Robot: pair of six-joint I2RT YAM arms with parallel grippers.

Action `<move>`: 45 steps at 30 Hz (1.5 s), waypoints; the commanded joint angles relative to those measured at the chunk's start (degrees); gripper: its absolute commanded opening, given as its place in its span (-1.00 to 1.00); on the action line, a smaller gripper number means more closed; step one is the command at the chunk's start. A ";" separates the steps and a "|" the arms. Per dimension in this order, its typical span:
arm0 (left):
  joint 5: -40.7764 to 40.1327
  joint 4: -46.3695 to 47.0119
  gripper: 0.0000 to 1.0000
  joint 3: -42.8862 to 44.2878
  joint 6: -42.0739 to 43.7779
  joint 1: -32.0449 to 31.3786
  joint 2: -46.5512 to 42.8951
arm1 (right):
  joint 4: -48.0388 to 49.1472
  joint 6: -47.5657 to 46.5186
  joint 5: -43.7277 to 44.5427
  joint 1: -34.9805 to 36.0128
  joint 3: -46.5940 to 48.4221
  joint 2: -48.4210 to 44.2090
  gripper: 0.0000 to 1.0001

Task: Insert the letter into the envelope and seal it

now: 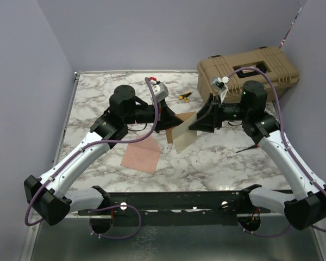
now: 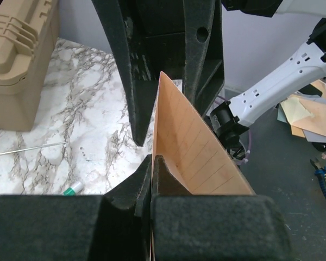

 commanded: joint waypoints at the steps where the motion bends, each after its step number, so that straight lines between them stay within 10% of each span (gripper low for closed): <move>1: 2.90 3.54 -1.00 0.45 -2.59 -0.05 -1.68 | 7.39 3.68 -3.75 1.06 -2.19 -2.19 -0.18; 11: -3.50 4.00 -0.92 -1.51 -3.50 0.00 -6.16 | 15.85 11.13 -2.18 1.02 -5.03 -5.66 -0.99; 17: -12.18 -0.77 0.37 -2.23 -2.59 0.12 -9.79 | 16.01 11.85 3.70 1.06 -5.24 -7.32 -0.99; 22: -30.26 -6.77 0.82 -3.74 -2.90 0.25 -13.49 | 10.79 9.98 14.13 1.07 -3.75 -8.16 -0.99; 33: -32.51 -6.31 0.82 -11.90 -13.95 0.39 -18.32 | 19.39 15.80 20.93 1.06 -3.98 -7.55 -0.99; 45: -44.30 -10.26 0.05 -8.22 -11.84 0.34 -19.45 | 20.06 17.48 21.36 1.07 -4.45 -7.87 -0.99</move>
